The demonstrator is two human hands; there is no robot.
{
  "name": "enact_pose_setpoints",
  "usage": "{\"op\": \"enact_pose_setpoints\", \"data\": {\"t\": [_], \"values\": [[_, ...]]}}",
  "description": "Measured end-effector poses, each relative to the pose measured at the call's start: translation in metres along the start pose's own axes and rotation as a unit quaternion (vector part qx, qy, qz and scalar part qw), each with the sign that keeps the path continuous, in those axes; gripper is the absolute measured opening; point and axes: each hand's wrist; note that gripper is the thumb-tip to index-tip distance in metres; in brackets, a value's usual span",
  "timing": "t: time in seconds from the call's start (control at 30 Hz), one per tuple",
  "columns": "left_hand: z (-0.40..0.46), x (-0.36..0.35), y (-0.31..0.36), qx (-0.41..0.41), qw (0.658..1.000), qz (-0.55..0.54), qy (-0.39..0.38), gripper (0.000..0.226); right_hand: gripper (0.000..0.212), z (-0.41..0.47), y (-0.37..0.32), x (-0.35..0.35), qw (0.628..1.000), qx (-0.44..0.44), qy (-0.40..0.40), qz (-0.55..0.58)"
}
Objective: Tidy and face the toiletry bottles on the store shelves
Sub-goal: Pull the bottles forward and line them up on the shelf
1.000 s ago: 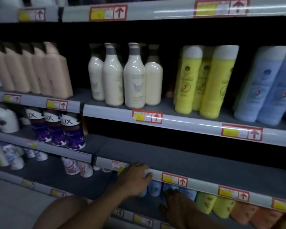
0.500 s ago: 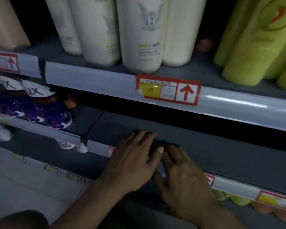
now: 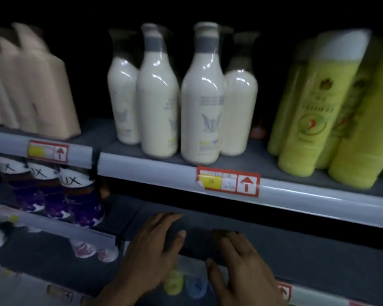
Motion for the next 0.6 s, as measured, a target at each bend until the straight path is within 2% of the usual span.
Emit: {"op": "enact_pose_setpoints", "data": {"t": [0.13, 0.2, 0.27, 0.37, 0.6], "values": [[-0.008, 0.037, 0.022, -0.049, 0.987, -0.076, 0.131, 0.023, 0.044, -0.001, -0.022, 0.013, 0.988, 0.088, 0.107, 0.066], [-0.009, 0.058, 0.036, -0.083, 0.973, -0.096, 0.193, 0.015, 0.034, 0.003, -0.031, 0.021, 0.972, 0.124, 0.174, 0.094], [-0.006, 0.078, 0.049, -0.112, 0.957, -0.107, 0.244, 0.016, 0.028, 0.009, -0.040, 0.029, 0.957, 0.150, 0.216, 0.119], [0.010, 0.102, 0.059, -0.133, 0.943, -0.124, 0.279, 0.020, 0.030, 0.020, -0.049, 0.039, 0.943, 0.154, 0.256, 0.143], [0.055, 0.120, 0.055, -0.111, 0.920, -0.106, 0.359, 0.027, 0.044, 0.073, -0.074, 0.076, 0.924, 0.118, 0.317, 0.180]]}}
Point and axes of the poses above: each hand's wrist, its own z-axis towards the middle knuckle, its own x-axis out of the back of the hand, y = z × x, and after that the axes turned 9 degrees about -x, right-handed
